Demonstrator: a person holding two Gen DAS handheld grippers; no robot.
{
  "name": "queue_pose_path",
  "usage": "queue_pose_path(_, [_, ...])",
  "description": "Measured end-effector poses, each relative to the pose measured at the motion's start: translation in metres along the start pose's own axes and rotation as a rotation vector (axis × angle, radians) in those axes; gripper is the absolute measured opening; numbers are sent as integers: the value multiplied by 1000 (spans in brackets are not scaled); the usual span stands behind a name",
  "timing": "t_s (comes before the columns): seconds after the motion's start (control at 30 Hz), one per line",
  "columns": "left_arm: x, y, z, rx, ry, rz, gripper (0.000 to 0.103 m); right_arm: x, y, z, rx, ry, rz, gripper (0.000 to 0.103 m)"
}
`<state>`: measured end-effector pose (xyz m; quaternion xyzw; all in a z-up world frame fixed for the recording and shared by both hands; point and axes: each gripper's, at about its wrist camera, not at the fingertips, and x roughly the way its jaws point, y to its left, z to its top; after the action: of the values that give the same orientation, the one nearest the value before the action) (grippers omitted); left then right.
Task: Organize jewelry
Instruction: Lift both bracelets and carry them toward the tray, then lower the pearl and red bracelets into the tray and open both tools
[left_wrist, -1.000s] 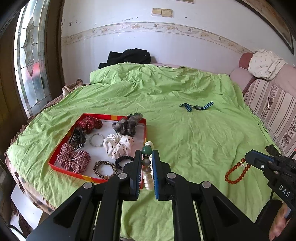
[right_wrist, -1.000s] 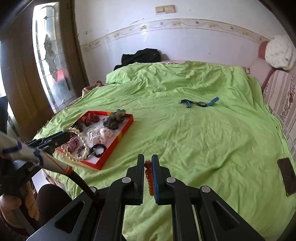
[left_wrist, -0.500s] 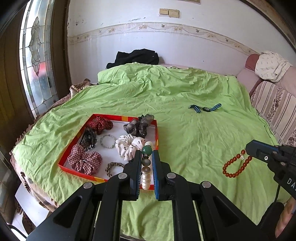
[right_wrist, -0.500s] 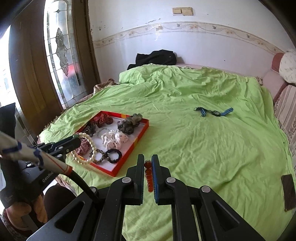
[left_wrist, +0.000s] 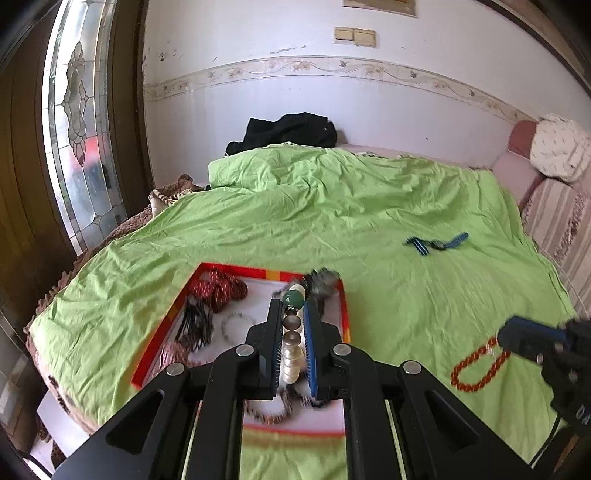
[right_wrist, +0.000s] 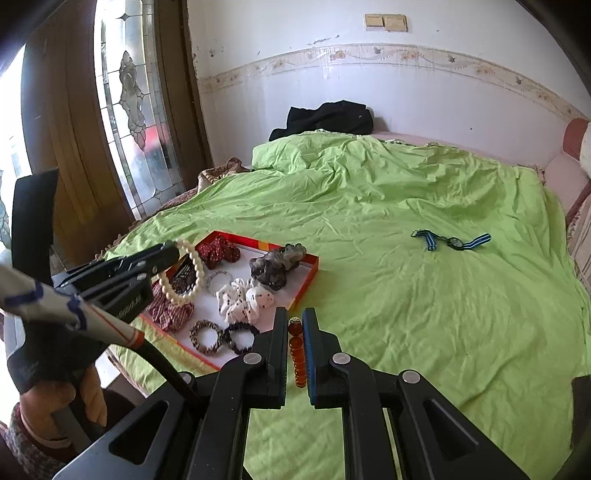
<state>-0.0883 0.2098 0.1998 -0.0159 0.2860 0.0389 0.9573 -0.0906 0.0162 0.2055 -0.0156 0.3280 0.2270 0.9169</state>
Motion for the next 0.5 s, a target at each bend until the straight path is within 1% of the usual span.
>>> queue_pose_path(0.23, [40,28,24,-35,-27,10,11,38,3,21,5,26,0,9])
queue_pose_path(0.5, [74,62,40,-71,-37,30,11,73,24,42,-23,42,24,9])
